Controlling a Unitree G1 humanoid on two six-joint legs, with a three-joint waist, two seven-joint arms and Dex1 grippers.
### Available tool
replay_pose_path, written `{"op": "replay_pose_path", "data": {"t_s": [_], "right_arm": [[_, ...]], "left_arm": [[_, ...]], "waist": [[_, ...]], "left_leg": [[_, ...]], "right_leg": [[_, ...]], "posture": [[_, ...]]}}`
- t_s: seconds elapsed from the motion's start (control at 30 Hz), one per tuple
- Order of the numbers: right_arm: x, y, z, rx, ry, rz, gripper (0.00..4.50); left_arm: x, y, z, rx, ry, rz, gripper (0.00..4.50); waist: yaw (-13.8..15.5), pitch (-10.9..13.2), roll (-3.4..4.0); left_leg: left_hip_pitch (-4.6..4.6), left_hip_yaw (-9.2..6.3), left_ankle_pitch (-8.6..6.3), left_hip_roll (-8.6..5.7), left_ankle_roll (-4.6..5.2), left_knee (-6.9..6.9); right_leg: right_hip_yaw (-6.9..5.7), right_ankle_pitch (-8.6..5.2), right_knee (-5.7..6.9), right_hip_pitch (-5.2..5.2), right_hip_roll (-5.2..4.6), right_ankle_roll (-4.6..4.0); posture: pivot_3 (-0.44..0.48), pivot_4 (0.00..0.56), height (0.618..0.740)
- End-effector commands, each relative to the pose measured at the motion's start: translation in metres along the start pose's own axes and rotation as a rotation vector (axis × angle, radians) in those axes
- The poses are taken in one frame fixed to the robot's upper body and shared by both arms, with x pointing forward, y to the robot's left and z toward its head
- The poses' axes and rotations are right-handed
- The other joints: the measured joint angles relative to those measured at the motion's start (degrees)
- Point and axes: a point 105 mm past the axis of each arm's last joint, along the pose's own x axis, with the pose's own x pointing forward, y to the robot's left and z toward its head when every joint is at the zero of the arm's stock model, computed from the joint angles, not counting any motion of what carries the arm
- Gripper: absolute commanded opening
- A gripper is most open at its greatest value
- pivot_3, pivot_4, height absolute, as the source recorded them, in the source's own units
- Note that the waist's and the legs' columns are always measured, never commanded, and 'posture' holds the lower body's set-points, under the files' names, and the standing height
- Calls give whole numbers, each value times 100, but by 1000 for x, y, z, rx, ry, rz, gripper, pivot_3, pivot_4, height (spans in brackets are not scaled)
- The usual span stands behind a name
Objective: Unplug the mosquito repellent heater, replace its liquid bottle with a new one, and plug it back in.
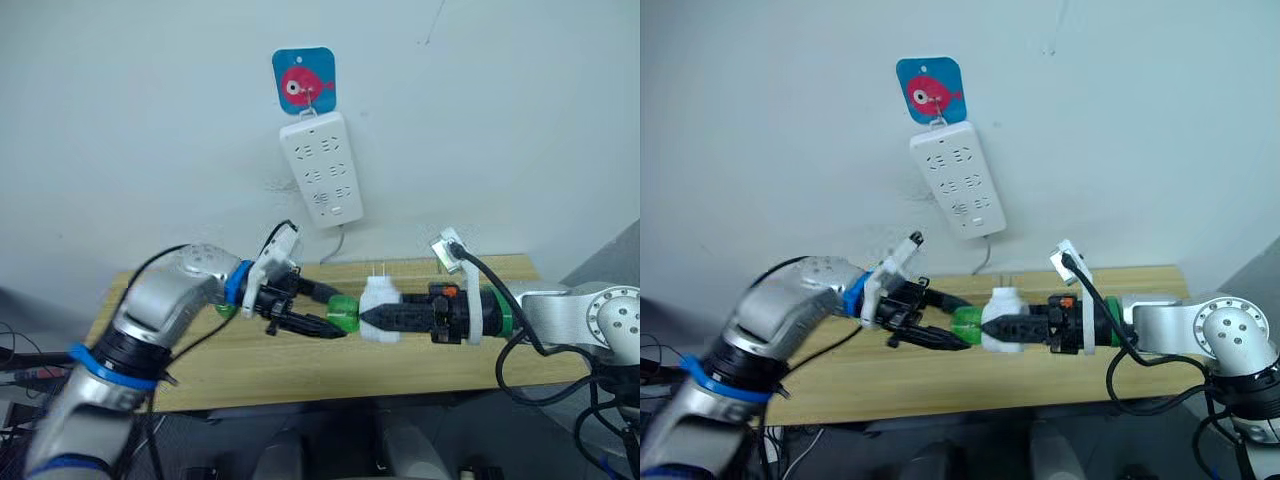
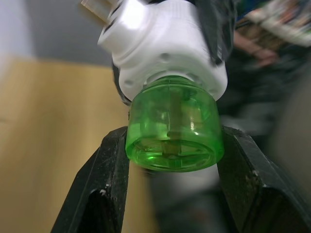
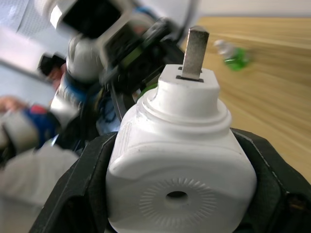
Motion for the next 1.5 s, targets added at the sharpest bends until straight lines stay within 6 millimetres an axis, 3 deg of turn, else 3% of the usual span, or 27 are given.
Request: {"op": "replay_pose_path", "data": {"t_s": [0.03, 0.13, 0.23, 0.43, 0.63, 0.83, 0.93, 0.97, 1.03, 1.17, 1.3, 1.4, 1.5], "right_arm": [[-6, -1, 6, -42, -14, -23, 3088], [-6, -1, 7, -37, -23, -21, 3088], [-6, -2, 7, -21, -36, -23, 3088], [-10, -7, 10, 32, -78, -37, 3088], [-13, -9, 10, 49, -92, -52, 3088], [-10, -9, 10, 48, -91, -49, 3088], [-10, -9, 11, 45, -90, -51, 3088], [-10, -9, 11, 43, -89, -53, 3088], [-11, -9, 11, 41, -89, -53, 3088], [-10, -8, 12, 39, -90, -52, 3088], [-10, -8, 13, 33, -88, -55, 3088], [-11, -7, 12, 5, -71, -62, 3088], [-11, -4, 8, -29, -33, -52, 3088]], "left_arm": [[-7, -4, 7, -158, -52, -32, 2238], [-8, -1, 8, -136, -45, -15, 2238], [-6, 6, 2, 16, -20, 50, 2238], [-1, 12, -10, 502, -52, 175, 4174], [-2, 22, -18, 929, -151, 406, 4216], [10, 21, -6, 1070, -270, 482, 4216], [15, 19, -4, 1086, -283, 457, 4216], [16, 20, -7, 1081, -273, 447, 4033], [17, 22, -11, 1065, -250, 435, 3643], [18, 23, -11, 1051, -237, 422, 2381], [19, 19, -6, 1030, -240, 381, 2331], [20, 7, -12, 806, -161, 222, 2331], [11, 3, -7, 233, -100, 125, 2331]], "waist": [[-2, 0, 0], [25, 2, -3], [37, 2, -3], [58, 1, -2], [111, 1, -3], [163, 0, -4], [162, 0, -4], [162, 0, -4], [162, 0, -4], [161, 0, -4], [159, 0, -4], [130, 0, -4], [87, 2, -7]], "left_leg": [[0, 2, 0, 0, 0, 0], [-2, 8, 0, 1, 0, 0], [-2, 8, 0, 2, -1, -1], [0, 8, 1, -1, -2, -4], [-3, 15, 1, -3, -2, 1], [-3, 36, 1, -4, -2, 6], [-3, 35, 1, -3, -2, 6], [-3, 33, 1, -3, -2, 6], [-3, 32, 1, -2, -2, 6], [-2, 32, 1, -2, -1, 6], [-2, 32, 1, -3, -1, 6], [-2, 30, 1, 0, -1, 6], [-3, 15, 1, 3, -1, 5]], "right_leg": [[-1, 0, -2, 1, 1, 0], [1, 0, -2, -3, 0, -1], [3, 0, -1, -5, -2, -3], [20, 18, -5, -7, -30, -34], [24, 26, -14, -4, -46, -44], [22, 28, -13, 0, -37, -41], [20, 28, -11, 0, -28, -40], [18, 28, -9, 0, -26, -40], [17, 28, -8, 0, -23, -40], [17, 28, -6, 1, -18, -40], [16, 28, -6, 1, -17, -40], [15, 28, -5, 0, -13, -40], [7, 13, 0, -1, -6, -16]], "posture": [[-124, 142, 740], [-126, 142, 740], [-124, 139, 740], [-125, 138, 740], [-122, 137, 740], [-122, 137, 740], [-122, 137, 740], [-118, 134, 740], [-118, 134, 740], [-118, 134, 740], [-120, 135, 740], [-120, 135, 740], [-107, 139, 740]]}}
